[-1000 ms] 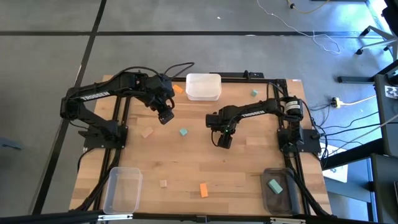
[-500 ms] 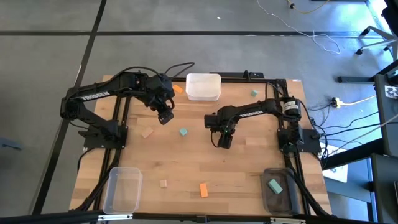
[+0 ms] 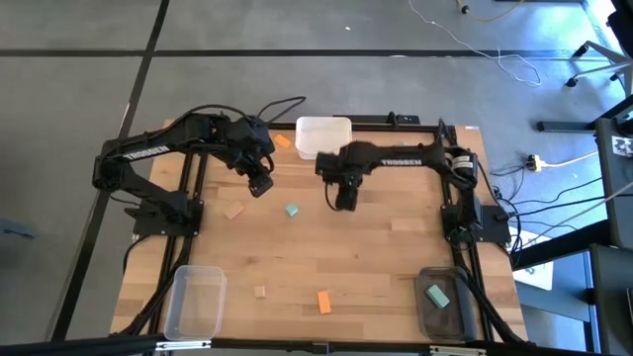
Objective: Sort & place blocks by color
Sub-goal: Put the middle left orange block into the white bin
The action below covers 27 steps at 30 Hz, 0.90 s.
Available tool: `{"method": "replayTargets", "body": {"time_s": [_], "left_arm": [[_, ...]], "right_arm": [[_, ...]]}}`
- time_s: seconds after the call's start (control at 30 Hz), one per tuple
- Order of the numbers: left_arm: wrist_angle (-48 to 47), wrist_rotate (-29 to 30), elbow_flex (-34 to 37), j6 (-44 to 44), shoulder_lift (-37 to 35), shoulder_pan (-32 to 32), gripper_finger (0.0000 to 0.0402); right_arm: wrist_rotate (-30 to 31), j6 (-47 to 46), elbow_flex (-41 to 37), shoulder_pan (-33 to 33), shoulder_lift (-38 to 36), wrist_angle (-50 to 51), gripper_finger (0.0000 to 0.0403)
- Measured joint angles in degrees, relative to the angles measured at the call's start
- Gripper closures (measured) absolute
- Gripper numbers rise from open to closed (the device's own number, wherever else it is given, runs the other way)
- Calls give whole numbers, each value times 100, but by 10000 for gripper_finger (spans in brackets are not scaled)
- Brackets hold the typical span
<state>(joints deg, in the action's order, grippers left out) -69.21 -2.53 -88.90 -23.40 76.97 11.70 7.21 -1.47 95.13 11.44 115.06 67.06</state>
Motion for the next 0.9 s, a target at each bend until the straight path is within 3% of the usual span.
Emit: {"method": "replayTargets", "body": {"time_s": [0.33,0.63,0.9], "left_arm": [[-66,237,-2,-35,-348,2,230],[-33,350,2,-43,-398,-2,230],[-31,351,0,-70,-396,2,230]], "right_arm": [[-111,21,1245,1093,-20,-92,268],[-459,4,1267,1885,266,-881,268],[-493,92,1262,2111,1043,-1120,268]]}}
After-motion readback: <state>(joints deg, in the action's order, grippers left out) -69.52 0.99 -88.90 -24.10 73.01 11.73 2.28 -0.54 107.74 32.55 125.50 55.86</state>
